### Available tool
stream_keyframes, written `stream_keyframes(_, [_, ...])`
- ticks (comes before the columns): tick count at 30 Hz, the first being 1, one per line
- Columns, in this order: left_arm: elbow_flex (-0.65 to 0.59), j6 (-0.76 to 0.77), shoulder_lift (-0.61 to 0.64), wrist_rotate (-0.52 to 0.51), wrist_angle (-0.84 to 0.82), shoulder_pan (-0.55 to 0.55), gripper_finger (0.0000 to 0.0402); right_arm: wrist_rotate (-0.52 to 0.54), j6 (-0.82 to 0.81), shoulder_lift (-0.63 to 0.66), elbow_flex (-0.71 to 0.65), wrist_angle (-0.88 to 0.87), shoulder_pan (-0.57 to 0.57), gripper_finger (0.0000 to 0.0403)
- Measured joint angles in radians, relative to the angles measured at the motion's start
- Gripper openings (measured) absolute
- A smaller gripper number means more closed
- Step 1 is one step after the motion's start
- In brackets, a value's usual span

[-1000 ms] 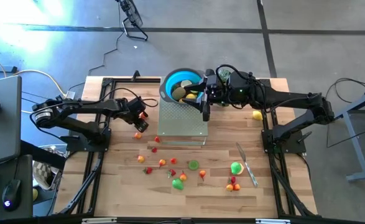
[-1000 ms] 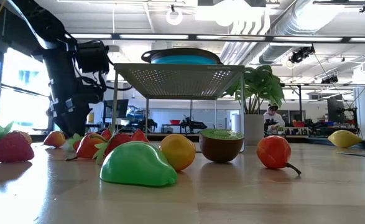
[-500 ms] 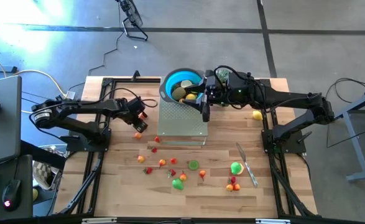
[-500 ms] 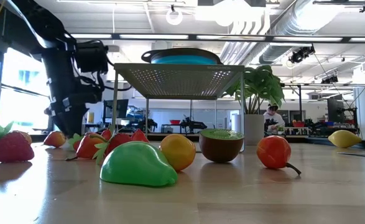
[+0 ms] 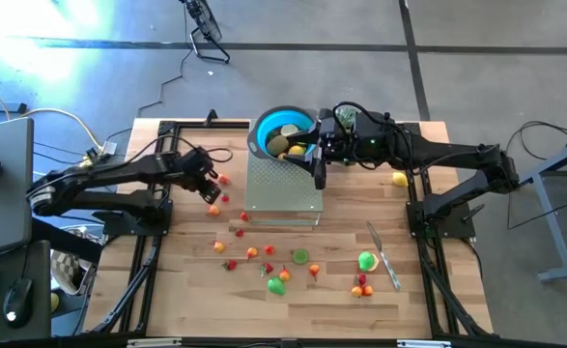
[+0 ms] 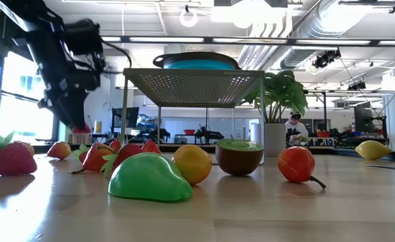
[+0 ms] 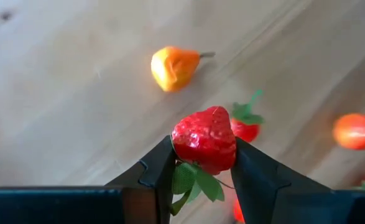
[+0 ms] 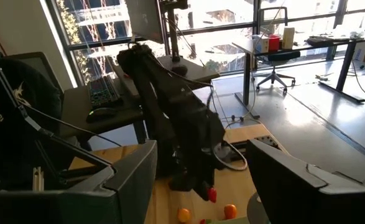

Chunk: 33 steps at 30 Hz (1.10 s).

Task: Pick & Place Fruit
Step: Put the red strawberry in the blue bowl on the shelf

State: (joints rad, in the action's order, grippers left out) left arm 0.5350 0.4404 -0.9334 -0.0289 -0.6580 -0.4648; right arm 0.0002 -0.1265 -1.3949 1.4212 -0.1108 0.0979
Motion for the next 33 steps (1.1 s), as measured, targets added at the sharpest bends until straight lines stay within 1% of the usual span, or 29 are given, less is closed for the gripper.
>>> stream_keyframes(3, [0.016, 0.014, 0.098, 0.011, -0.031, 0.0, 0.0124, 0.0, 0.0, 0.0, 0.0, 0.001, 0.0, 0.0239])
stream_keyframes(6, [0.061, 0.03, 0.192, 0.02, -0.057, 0.0, 0.0124, 0.0, 0.0, 0.0, 0.0, 0.004, 0.0, 0.0239])
stream_keyframes(9, [0.111, 0.044, 0.28, 0.02, -0.048, 0.0, 0.0124, 0.0, 0.0, 0.0, 0.0, 0.013, 0.0, 0.0239])
stream_keyframes(14, [0.213, 0.066, 0.377, 0.019, -0.017, 0.0, 0.0123, 0.015, 0.026, 0.0, 0.0, 0.024, 0.0, 0.0239])
stream_keyframes(17, [0.273, 0.065, 0.404, 0.019, 0.034, 0.0, 0.0123, 0.049, 0.027, 0.0, 0.0, 0.037, 0.0, 0.0239])
stream_keyframes(22, [0.338, 0.063, 0.406, 0.019, 0.113, 0.0, 0.0123, 0.094, 0.052, 0.0, 0.0, 0.049, 0.0, 0.0239])
stream_keyframes(29, [0.345, 0.062, 0.398, 0.019, 0.162, 0.0, 0.0123, 0.13, 0.053, 0.0, 0.0, 0.069, 0.003, 0.0239])
stream_keyframes(33, [0.346, 0.063, 0.368, 0.027, 0.204, 0.0, 0.0123, 0.132, 0.053, 0.0, 0.0, 0.069, 0.003, 0.0239])
